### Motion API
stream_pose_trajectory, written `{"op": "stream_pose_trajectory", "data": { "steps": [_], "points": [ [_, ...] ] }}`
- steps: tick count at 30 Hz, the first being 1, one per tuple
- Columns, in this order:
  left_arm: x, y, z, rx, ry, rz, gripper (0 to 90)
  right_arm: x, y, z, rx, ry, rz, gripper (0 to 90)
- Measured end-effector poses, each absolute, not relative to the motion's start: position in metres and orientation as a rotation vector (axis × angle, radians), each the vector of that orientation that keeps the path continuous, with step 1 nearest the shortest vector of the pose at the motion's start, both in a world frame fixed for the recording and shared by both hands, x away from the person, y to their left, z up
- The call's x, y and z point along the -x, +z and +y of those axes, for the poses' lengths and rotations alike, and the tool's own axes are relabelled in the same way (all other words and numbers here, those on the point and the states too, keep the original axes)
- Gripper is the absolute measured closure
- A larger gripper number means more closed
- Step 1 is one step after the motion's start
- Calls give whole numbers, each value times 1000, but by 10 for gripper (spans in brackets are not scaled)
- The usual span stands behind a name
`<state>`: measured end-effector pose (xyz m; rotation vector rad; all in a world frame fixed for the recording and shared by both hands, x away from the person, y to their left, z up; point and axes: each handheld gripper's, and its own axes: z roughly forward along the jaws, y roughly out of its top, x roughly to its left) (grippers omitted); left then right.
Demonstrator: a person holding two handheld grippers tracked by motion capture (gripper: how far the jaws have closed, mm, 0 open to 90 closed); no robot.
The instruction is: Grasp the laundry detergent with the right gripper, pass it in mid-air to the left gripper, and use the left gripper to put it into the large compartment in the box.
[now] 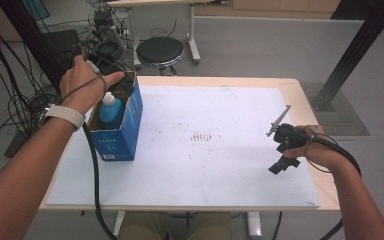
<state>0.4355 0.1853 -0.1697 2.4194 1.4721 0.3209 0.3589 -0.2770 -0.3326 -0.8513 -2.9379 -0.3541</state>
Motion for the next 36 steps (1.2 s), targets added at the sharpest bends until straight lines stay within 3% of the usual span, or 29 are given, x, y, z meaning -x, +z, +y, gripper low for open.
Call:
{"op": "stream_pose_trajectory", "data": {
  "steps": [11, 24, 36],
  "points": [
    [-432, -168, 150, -2538, 238, 1266, 110, -355, -329, -280, 873, -367, -2939, 96],
    [-426, -192, 115, -2697, 109, 942, 95, -355, -322, -279, 878, -395, -2962, 96],
    [-418, -198, 98, -2727, 109, 735, 93, -355, -322, -281, 882, -398, -2968, 97]
  ]
}}
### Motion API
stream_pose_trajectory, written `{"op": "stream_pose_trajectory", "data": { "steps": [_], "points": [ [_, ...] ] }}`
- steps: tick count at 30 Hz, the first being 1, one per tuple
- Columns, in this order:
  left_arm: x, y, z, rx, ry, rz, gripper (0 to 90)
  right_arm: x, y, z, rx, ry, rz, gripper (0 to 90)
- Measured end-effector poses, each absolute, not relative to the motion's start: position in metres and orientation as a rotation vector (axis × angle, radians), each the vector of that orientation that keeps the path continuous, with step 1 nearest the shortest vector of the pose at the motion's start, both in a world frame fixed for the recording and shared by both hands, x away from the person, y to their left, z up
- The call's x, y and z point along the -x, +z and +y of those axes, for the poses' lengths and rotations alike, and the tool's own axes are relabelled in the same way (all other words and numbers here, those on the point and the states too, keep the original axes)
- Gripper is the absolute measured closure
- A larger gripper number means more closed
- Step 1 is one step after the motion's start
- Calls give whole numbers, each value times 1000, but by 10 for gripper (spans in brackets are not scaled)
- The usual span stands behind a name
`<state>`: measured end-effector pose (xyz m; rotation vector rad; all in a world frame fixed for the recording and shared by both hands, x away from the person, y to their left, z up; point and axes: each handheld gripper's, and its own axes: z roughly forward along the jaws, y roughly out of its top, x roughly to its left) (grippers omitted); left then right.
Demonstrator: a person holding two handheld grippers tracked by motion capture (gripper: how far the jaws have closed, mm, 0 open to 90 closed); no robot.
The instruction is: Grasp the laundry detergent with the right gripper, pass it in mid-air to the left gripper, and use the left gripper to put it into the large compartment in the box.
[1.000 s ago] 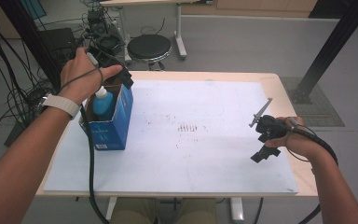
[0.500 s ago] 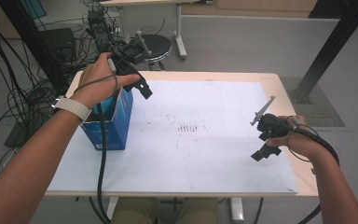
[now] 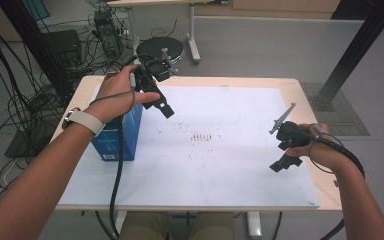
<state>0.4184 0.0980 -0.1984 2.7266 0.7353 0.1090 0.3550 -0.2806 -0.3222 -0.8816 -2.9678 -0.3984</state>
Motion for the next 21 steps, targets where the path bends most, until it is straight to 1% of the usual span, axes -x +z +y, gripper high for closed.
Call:
{"op": "stream_pose_trajectory", "data": {
  "steps": [11, 21],
  "points": [
    [-412, -210, 83, -2788, 95, 569, 87, -358, -322, -280, 885, -404, -2975, 96],
    [-402, -219, 71, -2832, 115, 441, 94, -361, -318, -275, 883, -411, -2984, 95]
  ]
}}
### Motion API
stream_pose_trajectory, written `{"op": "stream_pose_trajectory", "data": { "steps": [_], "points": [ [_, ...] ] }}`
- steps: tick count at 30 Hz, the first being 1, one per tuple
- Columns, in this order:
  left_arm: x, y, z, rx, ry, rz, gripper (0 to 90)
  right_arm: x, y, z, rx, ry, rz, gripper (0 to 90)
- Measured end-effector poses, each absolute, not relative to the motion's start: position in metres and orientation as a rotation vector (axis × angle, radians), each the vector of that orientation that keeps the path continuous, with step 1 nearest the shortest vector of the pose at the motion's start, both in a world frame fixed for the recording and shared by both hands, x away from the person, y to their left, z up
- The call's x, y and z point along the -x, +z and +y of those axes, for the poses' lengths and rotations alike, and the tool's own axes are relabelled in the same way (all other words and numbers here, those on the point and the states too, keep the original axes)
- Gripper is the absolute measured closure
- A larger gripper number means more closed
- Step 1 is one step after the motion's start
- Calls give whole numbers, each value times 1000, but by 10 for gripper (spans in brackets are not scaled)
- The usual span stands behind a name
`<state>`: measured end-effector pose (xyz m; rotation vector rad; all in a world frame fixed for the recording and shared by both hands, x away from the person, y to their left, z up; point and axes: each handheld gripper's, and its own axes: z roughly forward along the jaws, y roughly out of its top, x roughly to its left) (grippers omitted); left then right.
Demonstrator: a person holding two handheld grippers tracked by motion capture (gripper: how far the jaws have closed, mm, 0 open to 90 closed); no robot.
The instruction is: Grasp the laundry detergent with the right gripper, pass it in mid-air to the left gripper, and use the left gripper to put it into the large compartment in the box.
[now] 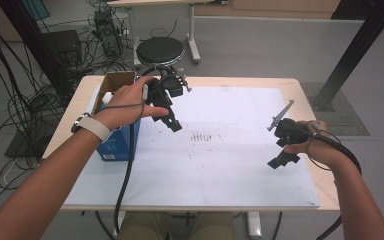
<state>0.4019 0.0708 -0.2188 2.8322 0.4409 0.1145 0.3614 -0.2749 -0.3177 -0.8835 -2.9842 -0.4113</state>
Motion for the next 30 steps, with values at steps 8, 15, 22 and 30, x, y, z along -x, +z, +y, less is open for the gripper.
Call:
{"op": "stream_pose_trajectory", "data": {
  "steps": [8, 15, 22, 30],
  "points": [
    [-396, -231, 66, -2877, 107, 389, 97, -365, -313, -265, 870, -441, -3000, 92],
    [-391, -238, 60, -2885, 83, 334, 98, -366, -312, -259, 850, -448, -3009, 92],
    [-388, -240, 55, -2892, 84, 322, 101, -366, -310, -257, 847, -452, -3013, 92],
    [-389, -241, 55, -2886, 83, 319, 102, -366, -309, -257, 839, -460, -3017, 92]
  ]
}}
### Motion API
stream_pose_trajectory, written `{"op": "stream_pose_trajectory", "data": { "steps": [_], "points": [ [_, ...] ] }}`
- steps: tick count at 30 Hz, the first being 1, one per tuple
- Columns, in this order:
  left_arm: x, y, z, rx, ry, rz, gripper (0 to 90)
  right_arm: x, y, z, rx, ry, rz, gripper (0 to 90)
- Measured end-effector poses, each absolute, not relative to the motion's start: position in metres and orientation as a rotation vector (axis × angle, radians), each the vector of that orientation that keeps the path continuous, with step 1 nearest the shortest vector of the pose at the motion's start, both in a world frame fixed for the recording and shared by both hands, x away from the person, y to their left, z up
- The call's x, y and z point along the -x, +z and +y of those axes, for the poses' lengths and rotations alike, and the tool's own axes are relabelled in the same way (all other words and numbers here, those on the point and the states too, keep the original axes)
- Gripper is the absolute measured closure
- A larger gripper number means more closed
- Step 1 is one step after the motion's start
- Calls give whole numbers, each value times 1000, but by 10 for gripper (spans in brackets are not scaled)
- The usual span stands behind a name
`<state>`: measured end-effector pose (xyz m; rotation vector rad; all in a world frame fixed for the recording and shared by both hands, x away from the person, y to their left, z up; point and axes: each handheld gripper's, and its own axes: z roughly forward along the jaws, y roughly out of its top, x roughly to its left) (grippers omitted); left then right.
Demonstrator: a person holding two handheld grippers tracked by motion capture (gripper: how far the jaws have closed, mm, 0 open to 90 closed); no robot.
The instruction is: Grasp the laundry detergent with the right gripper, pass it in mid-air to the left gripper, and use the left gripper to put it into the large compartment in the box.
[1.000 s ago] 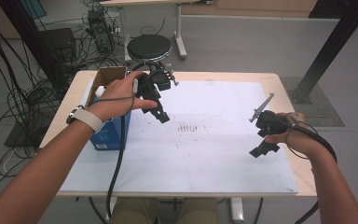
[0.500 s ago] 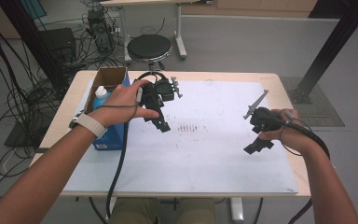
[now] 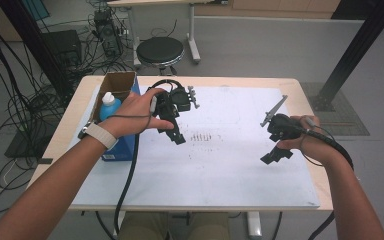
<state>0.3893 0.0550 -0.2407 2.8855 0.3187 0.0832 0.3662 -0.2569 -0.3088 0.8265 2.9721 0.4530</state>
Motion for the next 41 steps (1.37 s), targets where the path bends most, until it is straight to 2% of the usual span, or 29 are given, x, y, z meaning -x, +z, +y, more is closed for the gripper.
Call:
{"op": "stream_pose_trajectory", "data": {
  "steps": [41],
  "points": [
    [-391, -248, 60, -2860, 73, 359, 103, -362, -315, -259, -842, 463, 2969, 92]
  ]
}}
